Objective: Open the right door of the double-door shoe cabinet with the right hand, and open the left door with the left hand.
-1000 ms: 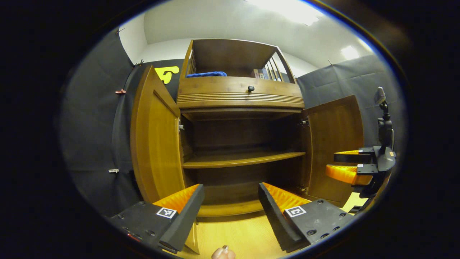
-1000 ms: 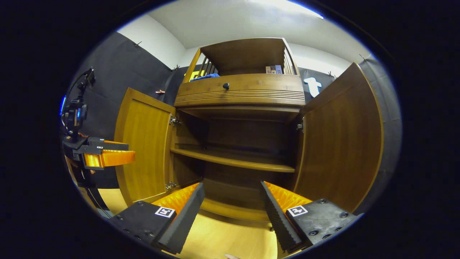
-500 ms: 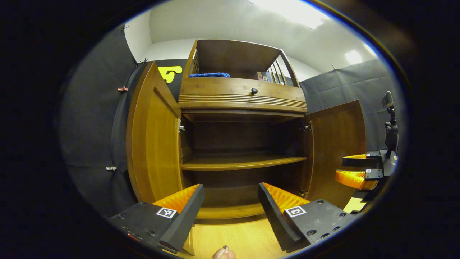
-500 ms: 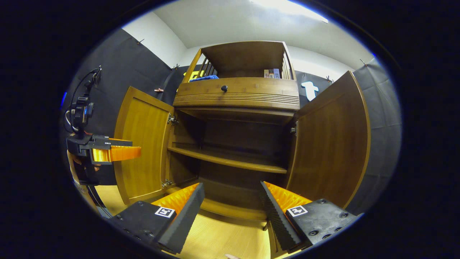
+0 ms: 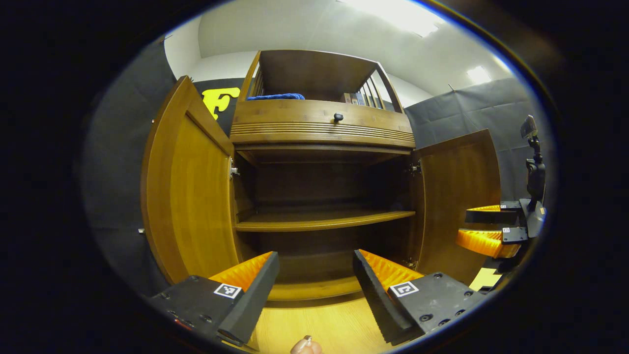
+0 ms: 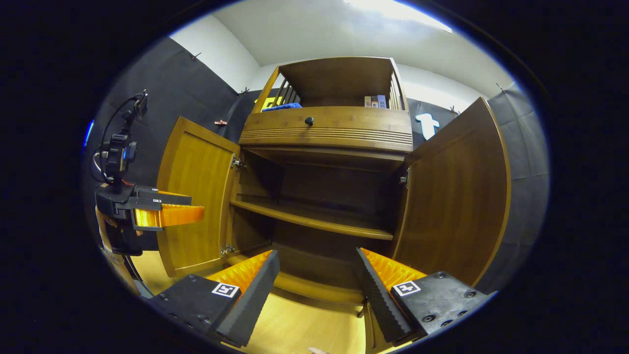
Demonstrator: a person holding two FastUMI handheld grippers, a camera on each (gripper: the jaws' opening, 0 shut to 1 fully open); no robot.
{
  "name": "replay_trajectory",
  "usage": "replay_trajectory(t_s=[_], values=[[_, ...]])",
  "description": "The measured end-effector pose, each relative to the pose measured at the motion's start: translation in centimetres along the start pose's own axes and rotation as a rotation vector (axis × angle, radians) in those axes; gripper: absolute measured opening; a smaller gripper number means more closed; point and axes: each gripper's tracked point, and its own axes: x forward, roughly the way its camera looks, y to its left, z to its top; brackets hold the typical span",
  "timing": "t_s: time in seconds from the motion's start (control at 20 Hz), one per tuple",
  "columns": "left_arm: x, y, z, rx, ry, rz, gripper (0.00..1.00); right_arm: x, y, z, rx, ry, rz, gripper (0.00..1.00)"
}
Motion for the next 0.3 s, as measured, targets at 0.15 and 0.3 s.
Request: replay_trajectory(t_s=[0.15,0.3], values=[[0.71,-0.30,-0.02,-0.002,-0.001,-0.005,0.94,0.18,-0.28,0.11,-0.005,-0.006,0.001,0.98],[1.17,-0.07,-0.18,-0.003,0.002,-0.001,0.94,0.45,-0.52,0.20,0.000,-0.011,-0.002,0.98]])
